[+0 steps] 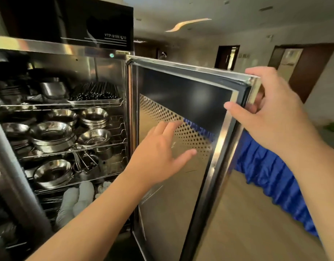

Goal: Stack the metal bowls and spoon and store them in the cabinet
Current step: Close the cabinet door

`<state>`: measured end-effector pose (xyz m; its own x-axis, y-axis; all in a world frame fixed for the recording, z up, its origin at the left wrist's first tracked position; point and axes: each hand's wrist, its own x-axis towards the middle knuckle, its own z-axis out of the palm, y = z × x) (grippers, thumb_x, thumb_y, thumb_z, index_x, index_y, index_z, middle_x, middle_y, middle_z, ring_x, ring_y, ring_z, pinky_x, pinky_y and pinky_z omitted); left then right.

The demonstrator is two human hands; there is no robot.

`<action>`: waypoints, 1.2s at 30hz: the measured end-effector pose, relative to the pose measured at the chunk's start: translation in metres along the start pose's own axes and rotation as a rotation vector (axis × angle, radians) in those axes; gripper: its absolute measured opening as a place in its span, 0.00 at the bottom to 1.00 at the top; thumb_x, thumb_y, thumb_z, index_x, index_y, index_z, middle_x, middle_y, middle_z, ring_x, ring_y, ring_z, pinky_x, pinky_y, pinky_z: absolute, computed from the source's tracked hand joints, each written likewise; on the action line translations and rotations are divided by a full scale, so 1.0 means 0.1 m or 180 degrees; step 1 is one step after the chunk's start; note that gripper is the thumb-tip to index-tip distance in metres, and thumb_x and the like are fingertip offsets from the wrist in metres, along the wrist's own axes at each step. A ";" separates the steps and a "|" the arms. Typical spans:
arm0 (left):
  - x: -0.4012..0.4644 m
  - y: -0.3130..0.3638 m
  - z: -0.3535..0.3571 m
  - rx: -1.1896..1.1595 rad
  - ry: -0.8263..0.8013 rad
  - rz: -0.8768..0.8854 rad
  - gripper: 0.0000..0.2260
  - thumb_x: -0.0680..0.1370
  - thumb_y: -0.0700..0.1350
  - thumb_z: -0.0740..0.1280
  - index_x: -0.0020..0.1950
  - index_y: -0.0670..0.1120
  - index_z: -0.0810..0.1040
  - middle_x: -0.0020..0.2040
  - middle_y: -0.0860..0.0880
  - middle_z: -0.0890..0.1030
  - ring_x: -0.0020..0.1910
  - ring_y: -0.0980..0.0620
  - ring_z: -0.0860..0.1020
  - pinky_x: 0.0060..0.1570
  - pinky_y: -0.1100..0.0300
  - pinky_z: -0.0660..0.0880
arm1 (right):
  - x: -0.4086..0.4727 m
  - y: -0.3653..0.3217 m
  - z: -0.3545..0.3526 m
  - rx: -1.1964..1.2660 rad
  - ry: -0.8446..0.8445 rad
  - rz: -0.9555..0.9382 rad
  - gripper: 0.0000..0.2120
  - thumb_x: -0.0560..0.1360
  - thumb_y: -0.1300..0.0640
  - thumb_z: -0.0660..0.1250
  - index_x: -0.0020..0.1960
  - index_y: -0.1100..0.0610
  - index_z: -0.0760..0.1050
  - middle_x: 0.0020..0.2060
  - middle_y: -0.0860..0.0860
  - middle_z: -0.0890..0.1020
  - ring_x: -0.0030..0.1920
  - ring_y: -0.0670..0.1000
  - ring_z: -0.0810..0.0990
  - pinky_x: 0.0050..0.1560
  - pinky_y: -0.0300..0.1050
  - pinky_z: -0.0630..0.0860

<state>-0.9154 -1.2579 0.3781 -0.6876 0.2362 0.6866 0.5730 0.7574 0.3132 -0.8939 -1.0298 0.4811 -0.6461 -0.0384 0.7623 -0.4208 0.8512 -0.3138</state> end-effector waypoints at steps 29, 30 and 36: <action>-1.06 -0.31 -1.48 0.0208 0.1096 -0.1063 0.27 0.66 0.54 0.78 0.54 0.54 0.64 0.40 0.58 0.76 0.40 0.60 0.77 0.35 0.65 0.72 | -0.29 -1.94 0.93 0.1978 -0.0621 -0.1817 0.40 0.72 0.52 0.75 0.79 0.47 0.60 0.60 0.51 0.71 0.46 0.47 0.82 0.45 0.43 0.84; -1.09 -0.36 -1.55 0.0266 0.1133 -0.1086 0.27 0.67 0.54 0.78 0.56 0.55 0.65 0.42 0.59 0.77 0.41 0.60 0.77 0.35 0.65 0.74 | -0.30 -1.98 0.98 0.2069 -0.0693 -0.1855 0.40 0.73 0.53 0.74 0.79 0.48 0.59 0.62 0.50 0.71 0.48 0.46 0.82 0.45 0.42 0.84; -1.26 -0.69 -1.93 0.0624 0.1348 -0.1399 0.27 0.67 0.61 0.74 0.61 0.61 0.65 0.50 0.69 0.75 0.46 0.67 0.77 0.38 0.71 0.75 | -0.45 -2.19 1.42 0.2431 -0.1362 -0.1811 0.40 0.73 0.42 0.71 0.79 0.39 0.55 0.67 0.39 0.68 0.63 0.38 0.74 0.54 0.30 0.76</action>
<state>-0.7828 -1.4576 0.3968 -0.5811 -0.3521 0.7338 0.1580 0.8356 0.5261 -0.8632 -1.2889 0.4355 -0.3352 -0.6391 0.6922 -0.9281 0.0974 -0.3594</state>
